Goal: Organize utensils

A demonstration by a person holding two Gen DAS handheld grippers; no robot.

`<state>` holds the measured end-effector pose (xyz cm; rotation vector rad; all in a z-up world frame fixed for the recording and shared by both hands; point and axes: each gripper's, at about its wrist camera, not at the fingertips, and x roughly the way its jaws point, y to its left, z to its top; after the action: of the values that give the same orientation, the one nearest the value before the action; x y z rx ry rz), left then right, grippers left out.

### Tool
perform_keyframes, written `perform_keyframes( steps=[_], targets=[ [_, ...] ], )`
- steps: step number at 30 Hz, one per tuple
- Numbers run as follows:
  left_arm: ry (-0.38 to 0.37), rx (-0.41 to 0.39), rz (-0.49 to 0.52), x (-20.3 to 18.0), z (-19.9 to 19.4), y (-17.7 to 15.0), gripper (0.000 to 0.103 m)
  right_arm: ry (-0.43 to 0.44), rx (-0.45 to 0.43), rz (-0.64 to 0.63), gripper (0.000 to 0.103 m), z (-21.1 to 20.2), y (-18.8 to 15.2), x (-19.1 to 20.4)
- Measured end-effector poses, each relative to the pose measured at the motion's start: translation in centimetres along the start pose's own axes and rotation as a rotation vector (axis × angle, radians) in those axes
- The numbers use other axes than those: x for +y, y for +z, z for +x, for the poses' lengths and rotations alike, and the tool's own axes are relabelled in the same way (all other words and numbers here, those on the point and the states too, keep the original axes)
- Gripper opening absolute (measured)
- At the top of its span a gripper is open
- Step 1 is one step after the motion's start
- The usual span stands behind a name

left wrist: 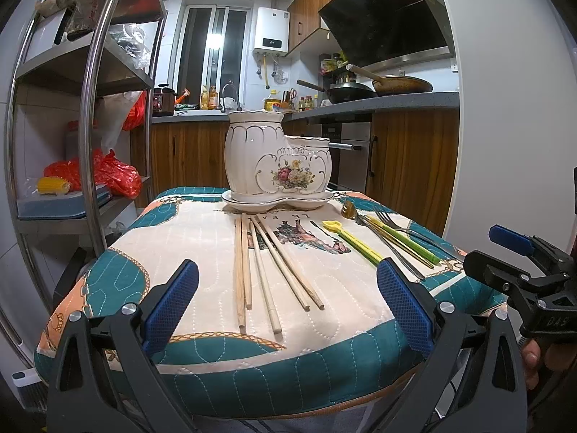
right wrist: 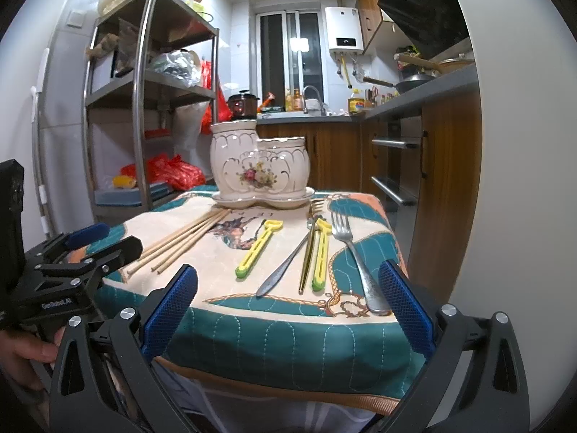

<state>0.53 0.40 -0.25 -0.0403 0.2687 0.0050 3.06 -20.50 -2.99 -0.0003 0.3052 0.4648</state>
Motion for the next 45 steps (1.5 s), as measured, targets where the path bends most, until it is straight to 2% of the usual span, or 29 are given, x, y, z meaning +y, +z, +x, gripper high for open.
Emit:
perform_keyframes(
  steps=[29, 33, 36, 39, 41, 44, 45],
  targets=[
    [-0.006, 0.02, 0.001, 0.1, 0.3, -0.2, 0.098, -0.018, 0.015, 0.003, 0.099, 0.1, 0.0, -0.3],
    [-0.026, 0.06, -0.022, 0.7, 0.7, 0.0, 0.098, -0.028, 0.027, -0.003, 0.099, 0.2, 0.0, -0.3],
    [-0.013, 0.086, -0.019, 1.1, 1.0, 0.4, 0.097, -0.062, 0.042, -0.034, 0.099, 0.3, 0.5, -0.1],
    [0.009, 0.127, -0.017, 1.9, 1.9, 1.1, 0.085, -0.064, 0.054, -0.057, 0.099, 0.5, 0.8, -0.3],
    [0.009, 0.169, -0.025, 2.6, 2.7, 1.7, 0.071, -0.058, 0.07, -0.034, 0.098, 0.6, 1.0, -0.9],
    [0.013, 0.224, -0.035, 3.5, 4.1, 2.6, 0.059, -0.047, 0.098, -0.012, 0.094, 1.0, 1.4, -1.7],
    [0.016, 0.242, -0.038, 3.8, 4.6, 2.9, 0.057, -0.045, 0.108, -0.007, 0.088, 1.1, 1.6, -1.9]
  ],
)
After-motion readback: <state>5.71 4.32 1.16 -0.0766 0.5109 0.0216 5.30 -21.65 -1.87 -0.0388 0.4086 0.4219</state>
